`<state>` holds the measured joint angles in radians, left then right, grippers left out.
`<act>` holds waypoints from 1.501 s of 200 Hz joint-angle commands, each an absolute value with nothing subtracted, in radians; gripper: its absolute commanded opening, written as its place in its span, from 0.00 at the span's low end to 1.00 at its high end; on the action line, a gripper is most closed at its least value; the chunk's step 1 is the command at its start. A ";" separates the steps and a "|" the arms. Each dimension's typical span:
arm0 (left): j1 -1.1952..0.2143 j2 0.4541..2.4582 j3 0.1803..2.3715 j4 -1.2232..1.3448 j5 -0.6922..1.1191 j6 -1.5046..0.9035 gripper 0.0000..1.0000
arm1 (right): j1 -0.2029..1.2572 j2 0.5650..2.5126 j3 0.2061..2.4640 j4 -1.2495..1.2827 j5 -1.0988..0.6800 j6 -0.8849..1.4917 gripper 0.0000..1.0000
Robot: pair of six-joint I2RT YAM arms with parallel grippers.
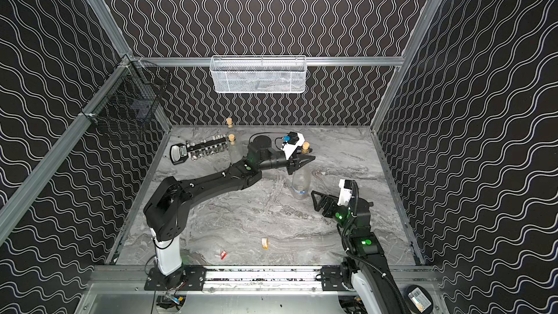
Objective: Remove the label from the bottle
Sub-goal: Pick up the bottle from the center of the board, then place the bottle at the center of the board.
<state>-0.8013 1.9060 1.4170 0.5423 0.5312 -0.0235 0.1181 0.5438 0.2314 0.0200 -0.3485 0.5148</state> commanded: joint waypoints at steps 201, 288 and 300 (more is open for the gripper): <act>-0.808 1.190 0.917 0.334 -0.125 0.009 0.00 | 0.453 0.683 0.247 0.399 -0.635 0.458 0.77; -0.734 1.111 0.780 0.413 -0.052 0.023 0.00 | 0.690 0.874 0.122 0.798 -0.432 0.172 0.66; -0.726 1.104 0.759 0.435 -0.041 0.013 0.00 | 0.707 0.906 0.101 0.880 -0.433 0.129 0.66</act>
